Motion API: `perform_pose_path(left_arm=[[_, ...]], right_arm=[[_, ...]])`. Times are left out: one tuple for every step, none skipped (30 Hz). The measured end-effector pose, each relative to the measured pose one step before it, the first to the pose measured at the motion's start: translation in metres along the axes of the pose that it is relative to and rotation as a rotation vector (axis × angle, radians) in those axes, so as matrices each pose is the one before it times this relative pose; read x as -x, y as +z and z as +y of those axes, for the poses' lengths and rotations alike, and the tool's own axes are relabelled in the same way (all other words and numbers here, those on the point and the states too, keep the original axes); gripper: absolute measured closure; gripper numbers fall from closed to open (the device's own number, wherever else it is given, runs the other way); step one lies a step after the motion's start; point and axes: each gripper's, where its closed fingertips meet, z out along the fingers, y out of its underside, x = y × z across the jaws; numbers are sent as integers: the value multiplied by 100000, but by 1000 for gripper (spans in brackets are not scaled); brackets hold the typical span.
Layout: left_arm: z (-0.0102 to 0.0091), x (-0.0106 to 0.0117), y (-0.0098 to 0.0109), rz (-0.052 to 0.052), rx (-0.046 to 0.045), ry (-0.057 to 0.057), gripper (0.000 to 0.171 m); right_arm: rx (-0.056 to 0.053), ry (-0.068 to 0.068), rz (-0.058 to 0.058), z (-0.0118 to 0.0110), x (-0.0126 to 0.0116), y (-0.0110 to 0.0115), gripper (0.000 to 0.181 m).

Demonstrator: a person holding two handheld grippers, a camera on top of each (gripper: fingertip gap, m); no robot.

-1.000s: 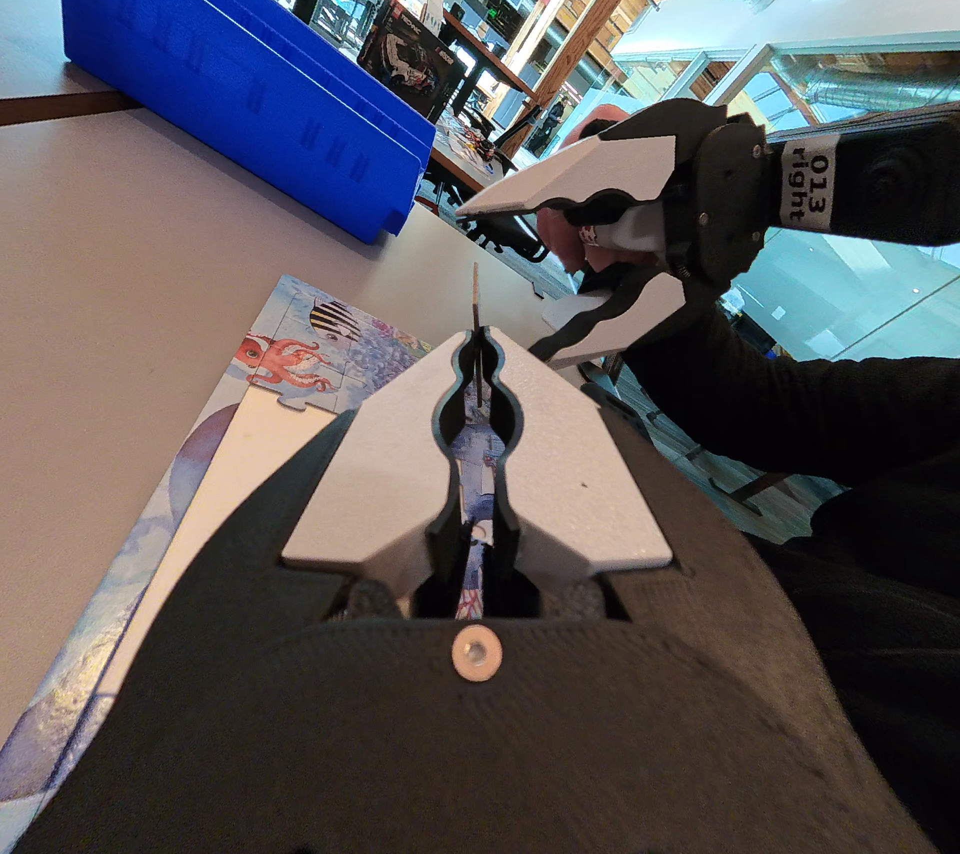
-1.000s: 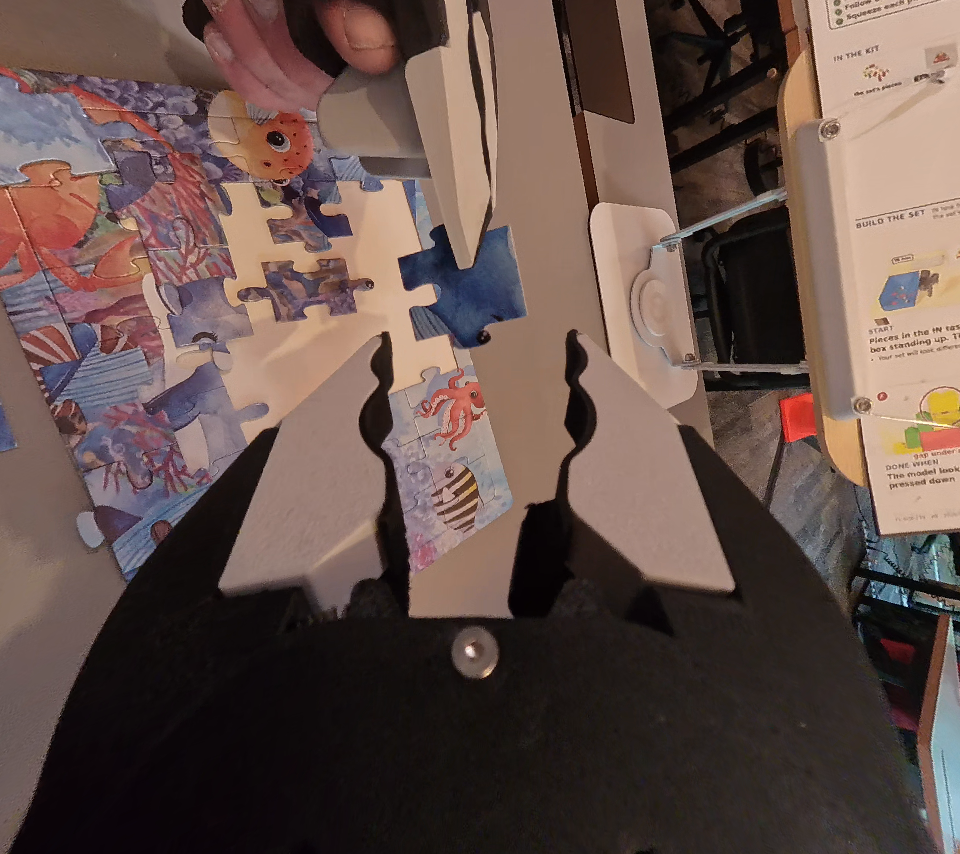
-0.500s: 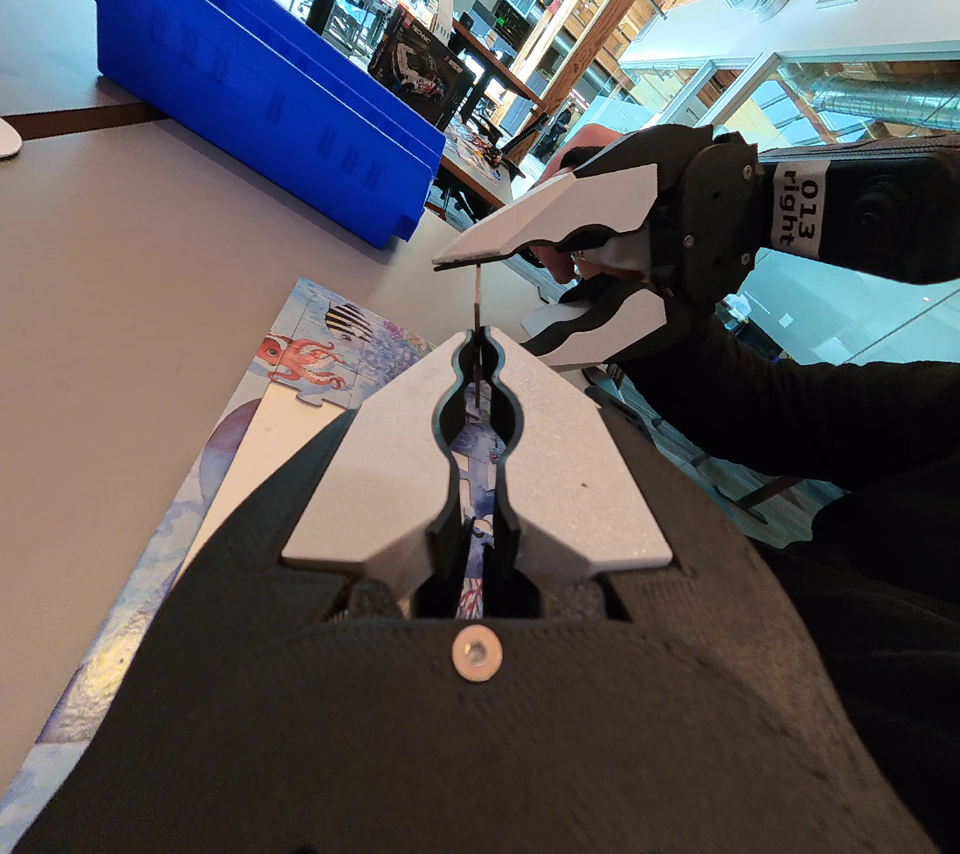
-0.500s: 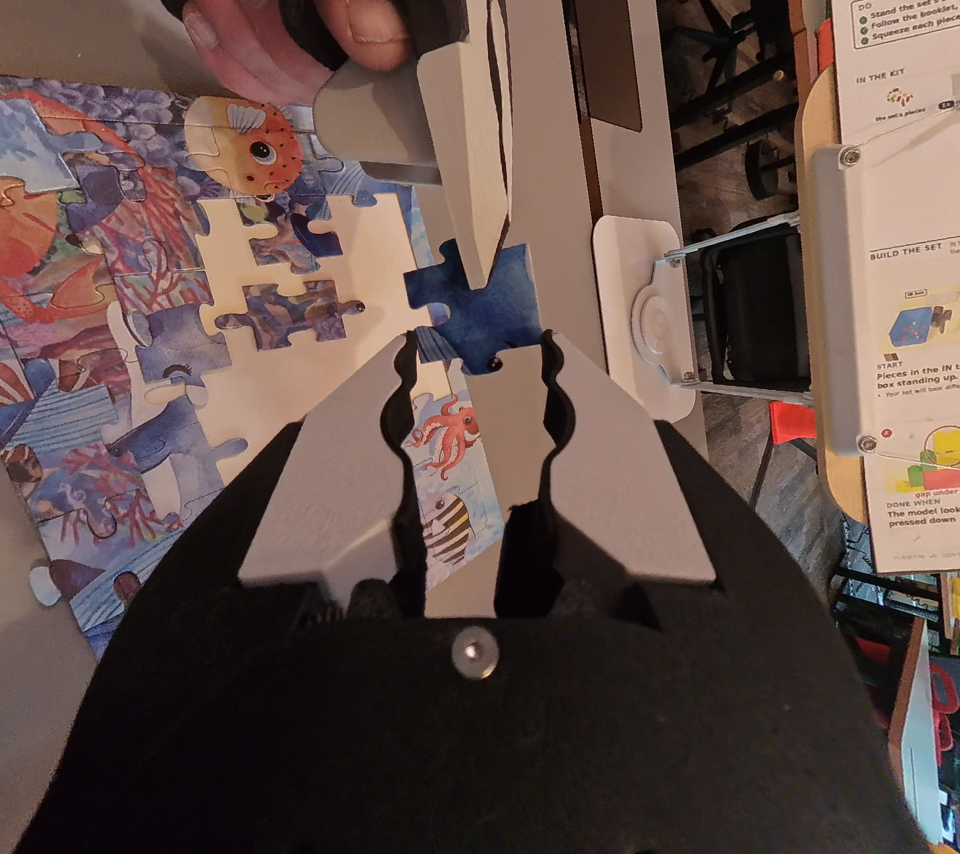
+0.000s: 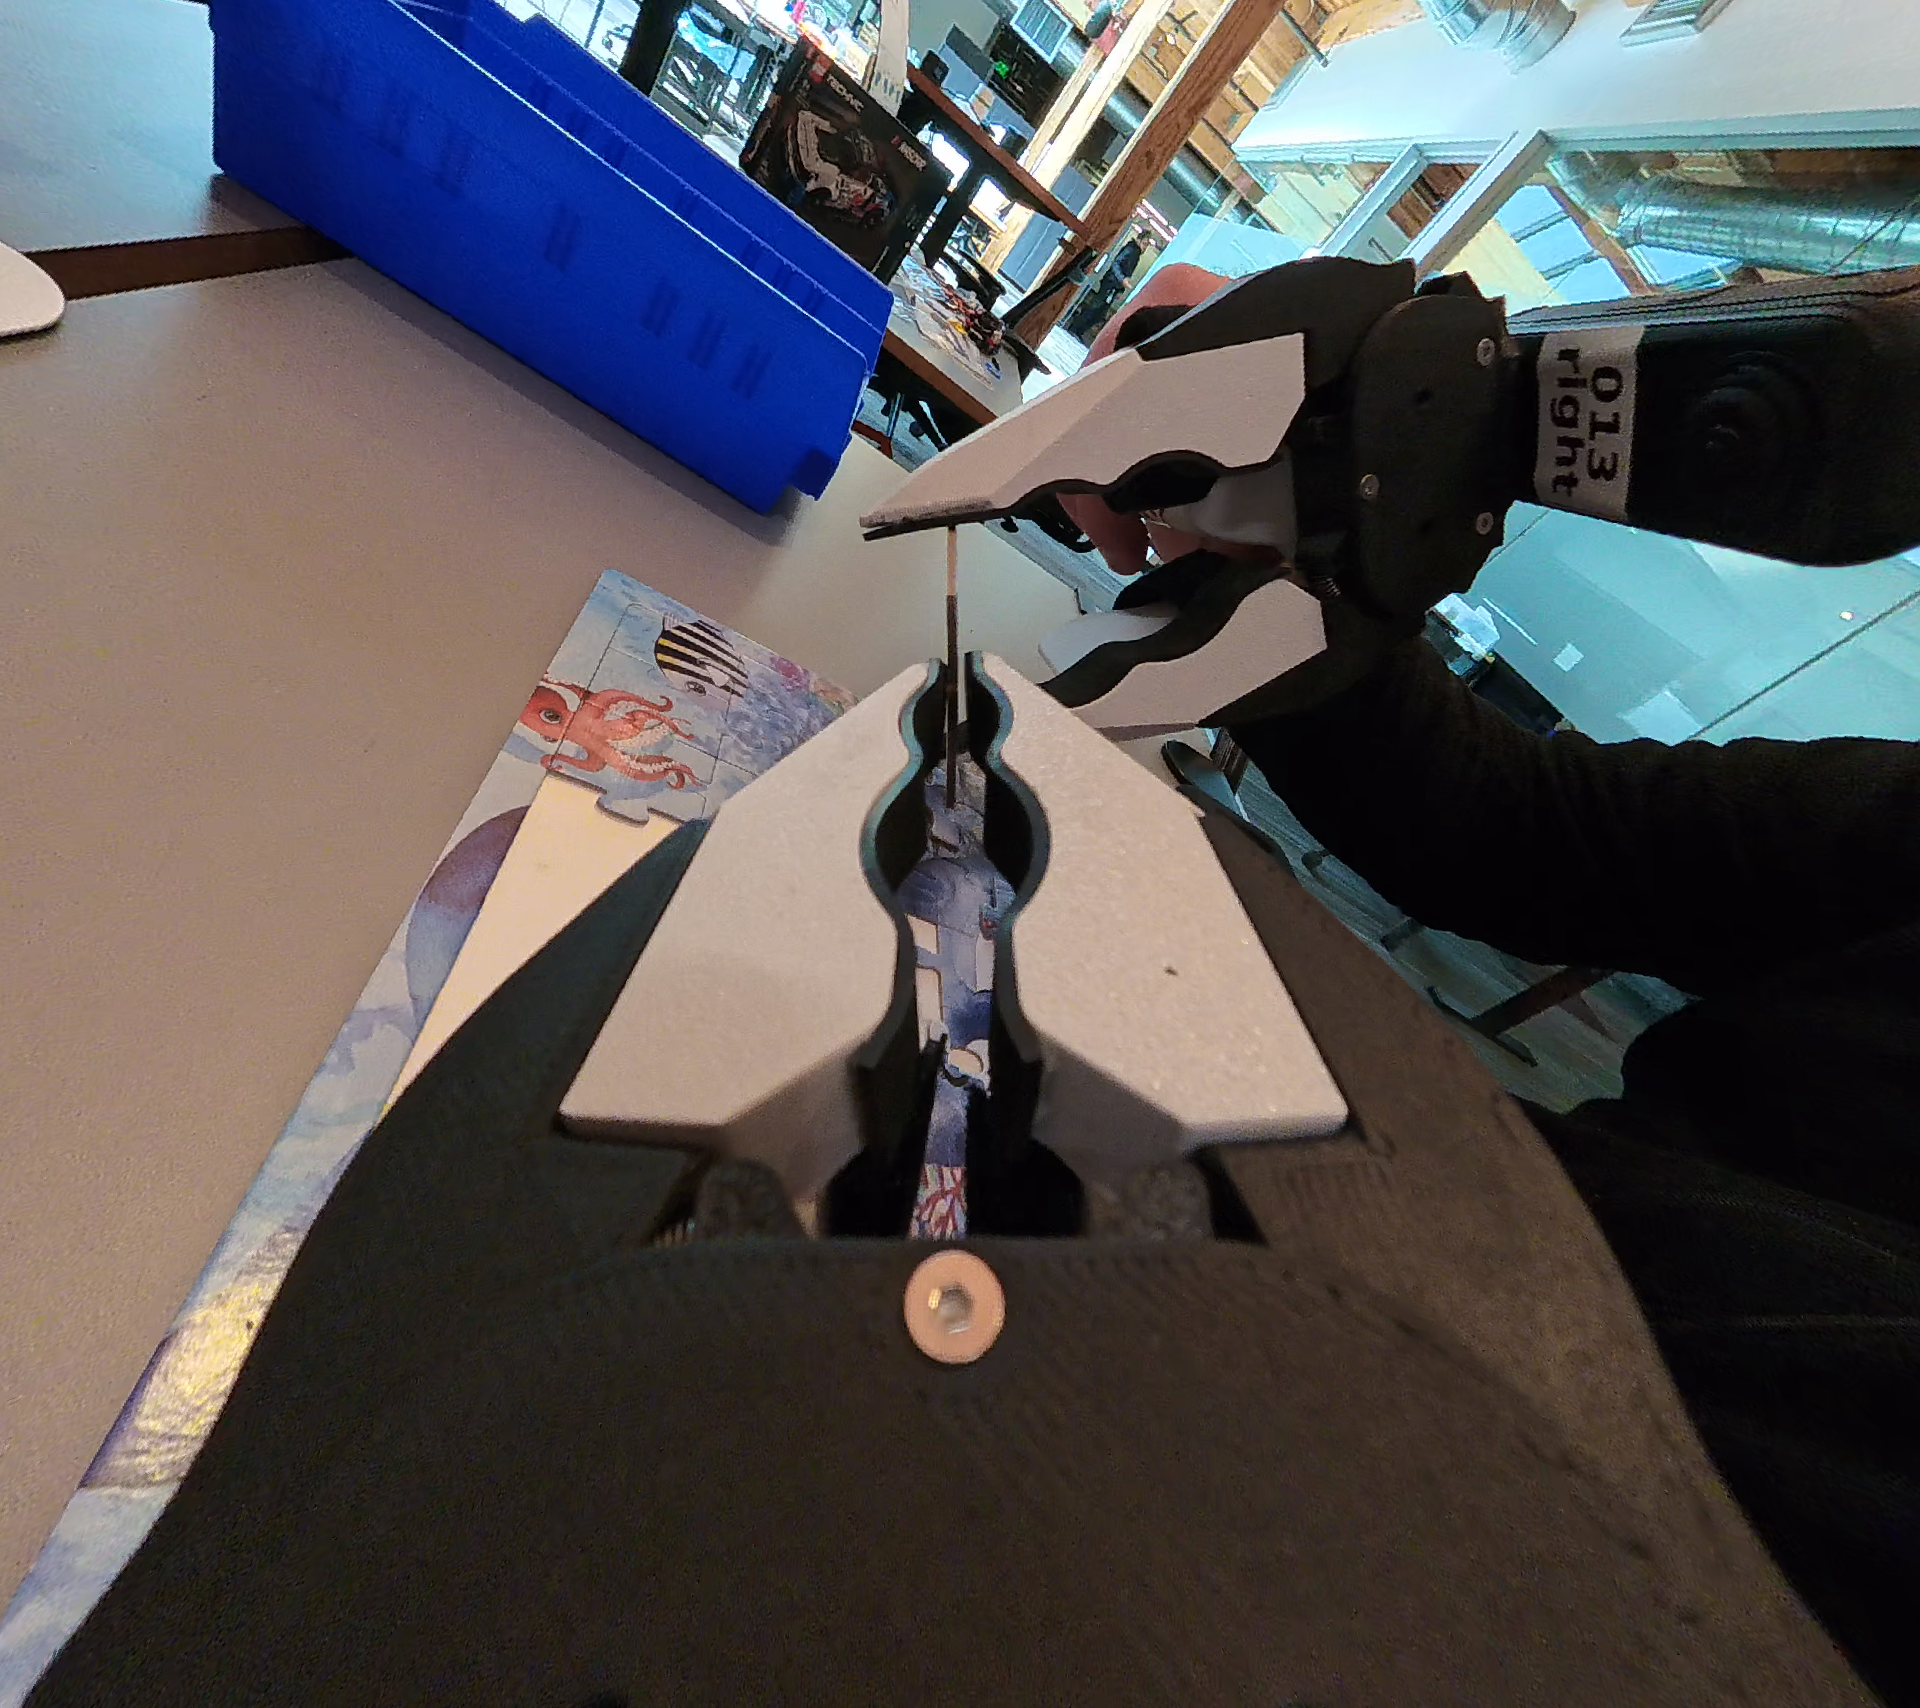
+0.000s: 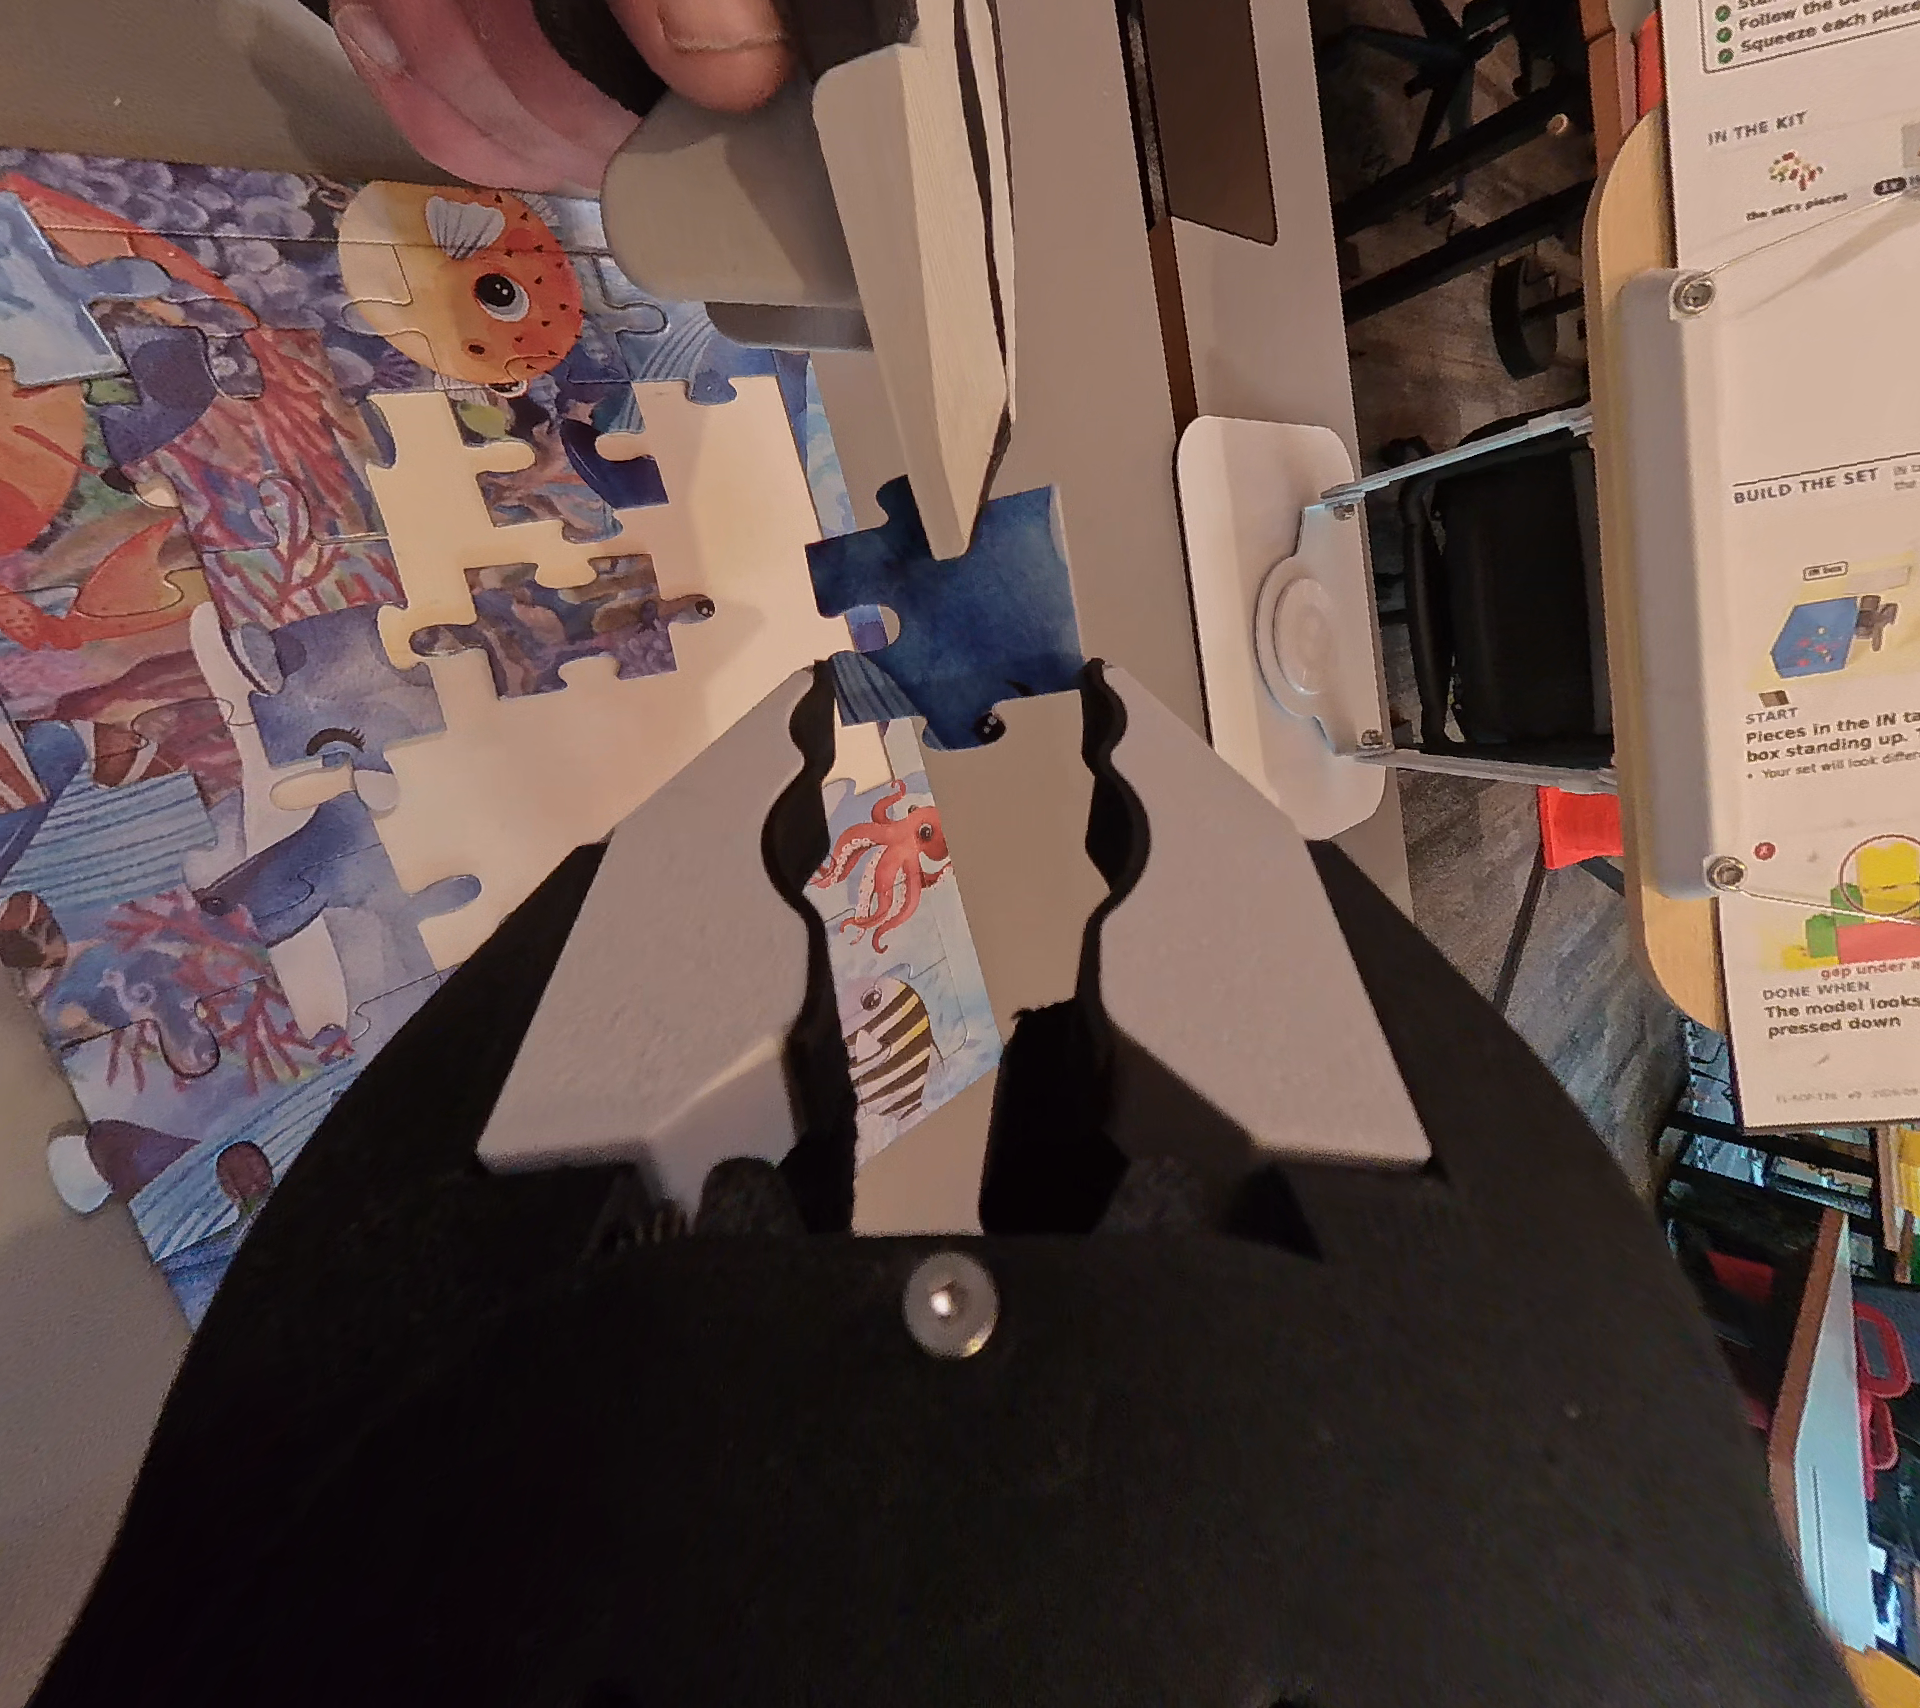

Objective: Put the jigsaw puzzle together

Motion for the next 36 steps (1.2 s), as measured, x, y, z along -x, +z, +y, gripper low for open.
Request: perform_pose_path(left_arm=[[-50,-7,-4,1,-233,41,171],[-4,22,10,-115,12,-6,170],[25,46,8,-320,171,55,169],[47,91,1,-579,274,91,167],[38,150,-14,-848,237,57,166],[-11,86,-19,-442,-104,-116,164],[-30,74,-28,-248,-209,-243,162],[7,90,-22,-467,84,0,162],[74,72,20,-517,376,245,161],[71,13,41,-102,391,168,161],[60,-14,66,17,315,66,161],[87,10,72,-77,389,74,161],[104,10,60,-141,532,148,161],[92,41,44,-258,497,204,161],[42,68,3,-427,242,77,160],[5,83,-44,-454,82,69,159],[-42,58,-66,-240,-154,-1,159],[-64,58,-91,-180,-330,-168,158],[-76,91,-101,-359,-312,-114,158],[-65,100,-106,-446,-270,-51,157],[-61,97,-112,-382,-301,-83,157],[-51,88,-106,-380,-263,-85,156],[-40,112,-97,-577,-133,-6,156],[-22,133,-86,-703,-2,101,156],[-14,99,-93,-527,69,156,156],[-6,93,-101,-500,28,111,155],[-28,113,-131,-583,36,178,155],[-52,161,-169,-880,-14,300,155],[-80,197,-215,-1023,-170,202,156],[-117,233,-267,-1207,-263,143,156],[-102,289,-278,-1549,-247,213,156],[-97,268,-285,-1445,-187,250,155],[-121,183,-280,-888,-397,149,155],[-154,131,-277,-510,-680,-36,155],[-169,135,-246,-587,-683,-70,155],[-134,130,-235,-594,-464,67,155]], right_arm=[[-57,206,-85,29,4,-47,135],[109,74,-24,52,-2,-23,135],[322,84,-98,85,14,-14,135],[274,120,-254,94,35,-4,135],[242,148,-368,107,65,6,135],[333,192,-247,125,48,29,135],[276,221,-371,130,72,35,135],[155,211,-367,111,78,38,135],[-121,201,-232,35,67,15,135],[-210,181,-282,-13,73,0,135],[-153,39,-110,-35,35,5,135],[-28,-61,-69,-22,29,8,135],[67,-68,-92,-19,18,6,135],[0,-114,-10,-18,17,6,135],[0,-1,-21,-1,1,17,135],[69,103,-175,30,35,9,135],[98,-1,-139,43,34,20,135],[114,-35,5,51,19,9,135],[103,27,-97,44,30,20,135],[75,49,-97,44,25,10,135],[147,17,45,52,1,22,135],[232,-5,-28,80,7,23,135],[287,44,10,99,-13,42,135],[236,220,-97,121,-18,40,135],[197,319,-272,133,2,55,135],[497,367,-443,207,25,89,135],[853,457,-722,283,72,131,135],[1035,671,-1300,313,143,175,135],[1396,876,-1472,362,172,236,135],[1415,799,-1111,388,122,266,135],[1253,824,-1760,352,212,307,135],[1313,1059,-1643,373,183,320,135],[1295,836,-1463,386,169,339,135],[1451,915,-2045,423,231,353,135],[1778,1271,-2540,496,281,365,135],[1592,858,-1167,480,74,346,135]])
